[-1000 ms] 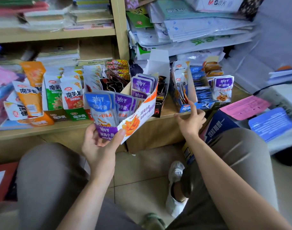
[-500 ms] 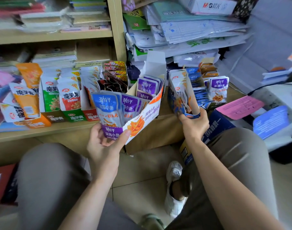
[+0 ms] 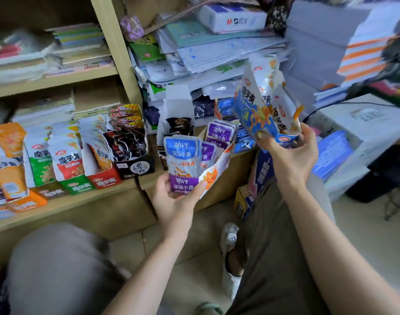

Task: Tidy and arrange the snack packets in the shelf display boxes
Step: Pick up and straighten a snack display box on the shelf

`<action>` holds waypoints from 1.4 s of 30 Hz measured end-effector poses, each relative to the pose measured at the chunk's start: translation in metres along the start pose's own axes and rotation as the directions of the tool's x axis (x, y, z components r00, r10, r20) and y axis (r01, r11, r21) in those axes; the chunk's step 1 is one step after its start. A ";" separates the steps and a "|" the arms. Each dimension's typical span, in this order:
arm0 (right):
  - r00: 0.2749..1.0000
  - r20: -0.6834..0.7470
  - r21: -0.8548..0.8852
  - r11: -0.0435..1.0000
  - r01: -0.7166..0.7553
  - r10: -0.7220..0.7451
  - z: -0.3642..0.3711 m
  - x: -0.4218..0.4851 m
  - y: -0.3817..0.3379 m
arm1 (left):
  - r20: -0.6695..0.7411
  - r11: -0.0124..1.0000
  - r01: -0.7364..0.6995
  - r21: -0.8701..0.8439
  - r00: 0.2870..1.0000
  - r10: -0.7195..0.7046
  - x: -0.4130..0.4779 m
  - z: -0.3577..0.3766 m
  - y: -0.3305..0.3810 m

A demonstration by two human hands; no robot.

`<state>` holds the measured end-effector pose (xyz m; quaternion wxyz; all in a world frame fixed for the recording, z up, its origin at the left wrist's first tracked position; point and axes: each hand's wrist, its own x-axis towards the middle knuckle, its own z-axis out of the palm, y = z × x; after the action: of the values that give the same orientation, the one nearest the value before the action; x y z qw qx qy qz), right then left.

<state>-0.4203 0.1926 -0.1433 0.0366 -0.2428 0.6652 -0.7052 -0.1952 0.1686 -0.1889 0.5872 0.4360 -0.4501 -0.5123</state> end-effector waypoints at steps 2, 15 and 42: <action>1.000 -0.005 0.015 1.000 -0.009 0.010 -0.005 0.003 0.002 | -0.046 1.000 -0.016 0.008 0.999 0.016 0.001 0.020 -0.011; 0.998 -0.008 0.059 0.996 -0.066 0.066 -0.013 0.010 0.017 | -0.131 0.980 -0.153 0.129 0.977 0.170 0.041 0.102 -0.081; 0.998 -0.031 0.110 0.992 -0.056 0.060 -0.010 0.002 0.015 | 0.556 0.424 -0.567 0.706 0.815 0.163 0.064 0.085 -0.127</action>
<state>-0.4296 0.1991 -0.1571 0.0587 -0.2087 0.6330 -0.7432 -0.3006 0.0887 -0.2888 0.2885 0.4370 -0.8371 -0.1586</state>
